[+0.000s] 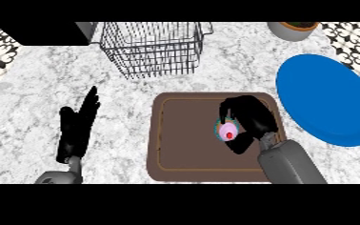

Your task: Pick the cupcake from the tray and place it in the plate

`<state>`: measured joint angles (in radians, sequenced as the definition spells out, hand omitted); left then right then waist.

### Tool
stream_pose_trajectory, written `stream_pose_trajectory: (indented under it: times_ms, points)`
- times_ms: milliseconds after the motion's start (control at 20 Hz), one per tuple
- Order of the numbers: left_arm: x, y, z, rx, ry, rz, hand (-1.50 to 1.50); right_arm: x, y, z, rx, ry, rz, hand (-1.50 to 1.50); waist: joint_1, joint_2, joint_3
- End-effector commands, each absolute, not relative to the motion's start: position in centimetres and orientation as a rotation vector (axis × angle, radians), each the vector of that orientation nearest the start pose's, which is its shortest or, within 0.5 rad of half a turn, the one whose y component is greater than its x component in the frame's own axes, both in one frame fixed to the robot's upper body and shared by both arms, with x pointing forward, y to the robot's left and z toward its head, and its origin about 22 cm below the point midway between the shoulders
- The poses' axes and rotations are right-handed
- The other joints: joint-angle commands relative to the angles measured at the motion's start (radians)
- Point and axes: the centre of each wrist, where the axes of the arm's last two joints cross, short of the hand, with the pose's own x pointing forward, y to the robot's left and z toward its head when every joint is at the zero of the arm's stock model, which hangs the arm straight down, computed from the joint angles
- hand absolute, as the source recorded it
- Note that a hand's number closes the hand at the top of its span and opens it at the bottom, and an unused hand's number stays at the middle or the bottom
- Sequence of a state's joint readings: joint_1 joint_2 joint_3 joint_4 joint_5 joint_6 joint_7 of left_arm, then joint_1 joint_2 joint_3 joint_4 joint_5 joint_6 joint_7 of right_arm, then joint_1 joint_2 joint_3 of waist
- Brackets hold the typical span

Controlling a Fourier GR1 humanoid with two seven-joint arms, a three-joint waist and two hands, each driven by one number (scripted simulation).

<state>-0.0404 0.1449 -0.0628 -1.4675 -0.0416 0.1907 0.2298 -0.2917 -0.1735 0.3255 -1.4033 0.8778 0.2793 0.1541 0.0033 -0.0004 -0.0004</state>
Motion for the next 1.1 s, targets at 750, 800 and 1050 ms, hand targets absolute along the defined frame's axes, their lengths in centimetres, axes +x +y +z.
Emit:
stream_pose_trajectory:
  times_ms: [750,800,1050]
  points:
    - [25.4,26.0,-1.4,0.25,-1.288,-0.032,0.0,33.9,-24.5,10.3,-1.316,-1.437,0.534,1.5,-0.01,0.0,0.0]
    - [23.8,24.5,-2.3,0.253,-1.283,-0.023,0.0,33.6,-25.2,11.3,-1.339,-1.424,0.498,1.5,-0.007,-0.003,0.0]
    - [24.0,26.0,-2.3,0.258,-1.283,-0.036,0.0,33.1,-27.8,12.7,-1.375,-1.351,0.415,1.5,-0.004,0.0,0.0]
